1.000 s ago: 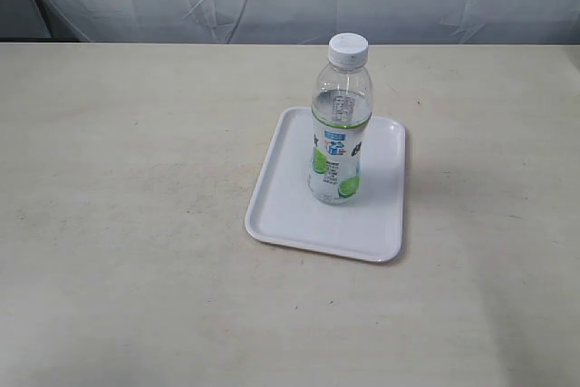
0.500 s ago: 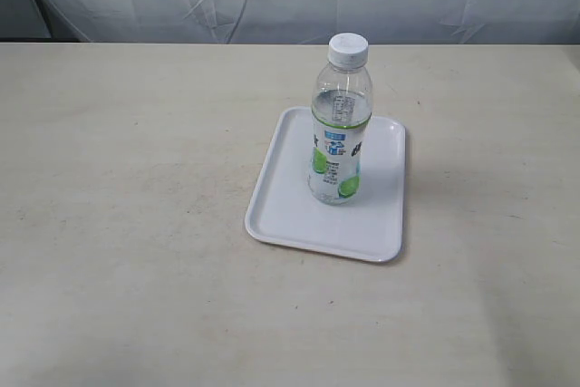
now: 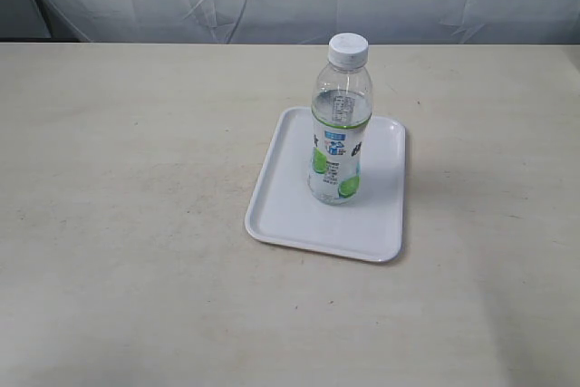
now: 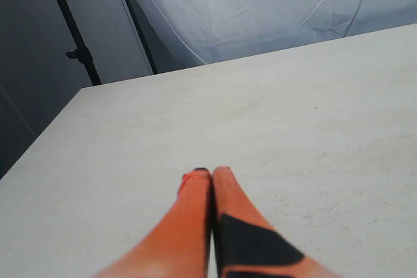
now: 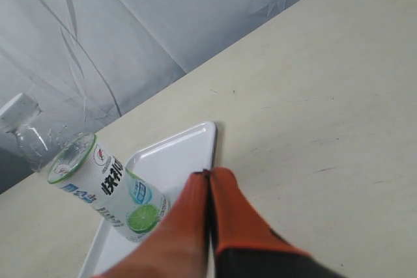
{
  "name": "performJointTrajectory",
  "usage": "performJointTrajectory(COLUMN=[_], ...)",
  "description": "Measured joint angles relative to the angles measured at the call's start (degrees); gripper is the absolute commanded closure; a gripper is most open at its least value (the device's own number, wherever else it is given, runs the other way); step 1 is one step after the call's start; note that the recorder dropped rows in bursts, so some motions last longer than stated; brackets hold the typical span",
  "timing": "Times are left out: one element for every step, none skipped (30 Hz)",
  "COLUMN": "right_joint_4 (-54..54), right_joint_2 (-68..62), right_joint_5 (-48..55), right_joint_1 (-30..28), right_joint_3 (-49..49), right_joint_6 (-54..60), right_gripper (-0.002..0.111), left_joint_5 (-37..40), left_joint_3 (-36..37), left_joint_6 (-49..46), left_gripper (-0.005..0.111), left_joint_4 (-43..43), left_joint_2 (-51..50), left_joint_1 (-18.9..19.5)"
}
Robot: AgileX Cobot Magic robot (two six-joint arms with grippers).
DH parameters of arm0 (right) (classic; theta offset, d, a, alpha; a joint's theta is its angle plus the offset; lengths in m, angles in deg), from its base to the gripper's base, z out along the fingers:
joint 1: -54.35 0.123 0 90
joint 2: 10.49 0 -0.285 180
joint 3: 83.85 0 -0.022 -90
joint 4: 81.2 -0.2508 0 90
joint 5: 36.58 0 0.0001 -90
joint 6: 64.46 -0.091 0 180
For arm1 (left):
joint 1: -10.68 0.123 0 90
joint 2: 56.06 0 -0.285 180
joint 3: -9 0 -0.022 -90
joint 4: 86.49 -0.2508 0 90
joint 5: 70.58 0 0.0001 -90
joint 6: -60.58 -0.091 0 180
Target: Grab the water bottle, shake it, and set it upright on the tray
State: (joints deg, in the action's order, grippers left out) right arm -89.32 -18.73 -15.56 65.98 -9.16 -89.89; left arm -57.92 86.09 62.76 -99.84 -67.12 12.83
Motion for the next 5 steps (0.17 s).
performJointTrajectory(right_joint_4=[0.0,0.0,0.0,0.0,0.0], right_joint_2=[0.0,0.0,0.0,0.0,0.0], right_joint_5=[0.0,0.0,0.0,0.0,0.0], right_joint_1=[0.0,0.0,0.0,0.0,0.0], right_joint_3=[0.0,0.0,0.0,0.0,0.0], right_joint_6=[0.0,0.0,0.0,0.0,0.0], right_gripper=[0.106,0.106,0.106,0.106,0.106], left_joint_5=[0.0,0.0,0.0,0.0,0.0], left_joint_3=[0.0,0.0,0.0,0.0,0.0], left_joint_6=[0.0,0.0,0.0,0.0,0.0], left_gripper=[0.107,0.107,0.107,0.107,0.107], left_joint_4=[0.0,0.0,0.0,0.0,0.0], left_joint_2=[0.0,0.0,0.0,0.0,0.0], left_joint_1=[0.0,0.0,0.0,0.0,0.0])
